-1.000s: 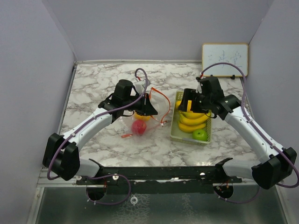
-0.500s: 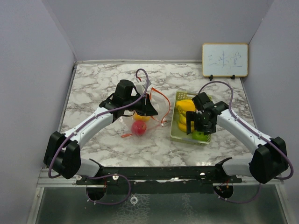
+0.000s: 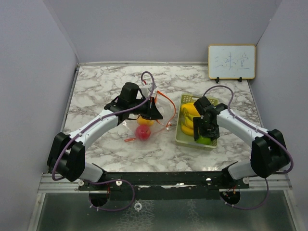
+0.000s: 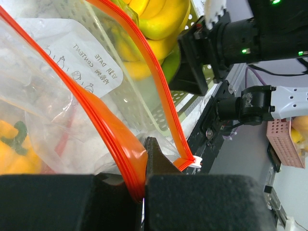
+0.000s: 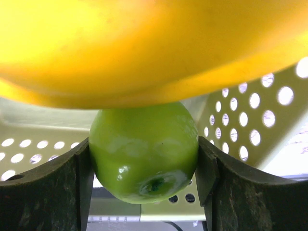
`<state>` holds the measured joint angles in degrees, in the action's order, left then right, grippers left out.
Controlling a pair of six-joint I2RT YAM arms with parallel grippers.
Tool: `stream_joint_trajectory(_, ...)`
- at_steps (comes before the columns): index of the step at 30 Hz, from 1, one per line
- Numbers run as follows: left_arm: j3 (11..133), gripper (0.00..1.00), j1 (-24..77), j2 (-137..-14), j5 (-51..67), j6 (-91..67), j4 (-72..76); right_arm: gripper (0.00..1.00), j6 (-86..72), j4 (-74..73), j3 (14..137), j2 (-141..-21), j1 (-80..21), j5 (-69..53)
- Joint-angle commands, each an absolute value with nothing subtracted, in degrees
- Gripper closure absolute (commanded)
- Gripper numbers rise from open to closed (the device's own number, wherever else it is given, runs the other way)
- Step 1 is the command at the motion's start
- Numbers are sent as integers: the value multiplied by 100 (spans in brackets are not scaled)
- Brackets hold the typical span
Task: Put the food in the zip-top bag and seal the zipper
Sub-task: Pick up the fake fruit from the bin, then place the fake fruit in the zipper food storage bag.
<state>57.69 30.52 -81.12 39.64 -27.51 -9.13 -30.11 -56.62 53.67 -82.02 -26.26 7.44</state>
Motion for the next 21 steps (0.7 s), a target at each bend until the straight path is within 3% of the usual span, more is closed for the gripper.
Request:
stream_joint_trajectory(1, 5856, 100, 3086, -8112, 4146, -2642, -898, 38, -2935, -6185, 6439, -7596, -2645, 743)
stream_joint_trajectory(9, 5826, 100, 3088, -8009, 4256, -2743, -783, 38, -2676, -5211, 7868, -7304, -2645, -918)
stream_joint_trajectory(17, 5615, 100, 3129, -7748, 4473, -2862, -457, 39, -3726, -2496, 7162, -7727, -2646, -2793)
stream_joint_trajectory(21, 5612, 100, 3131, -7680, 4431, -2873, -452, 39, -4133, -1589, 6896, -7965, -2646, -3163)
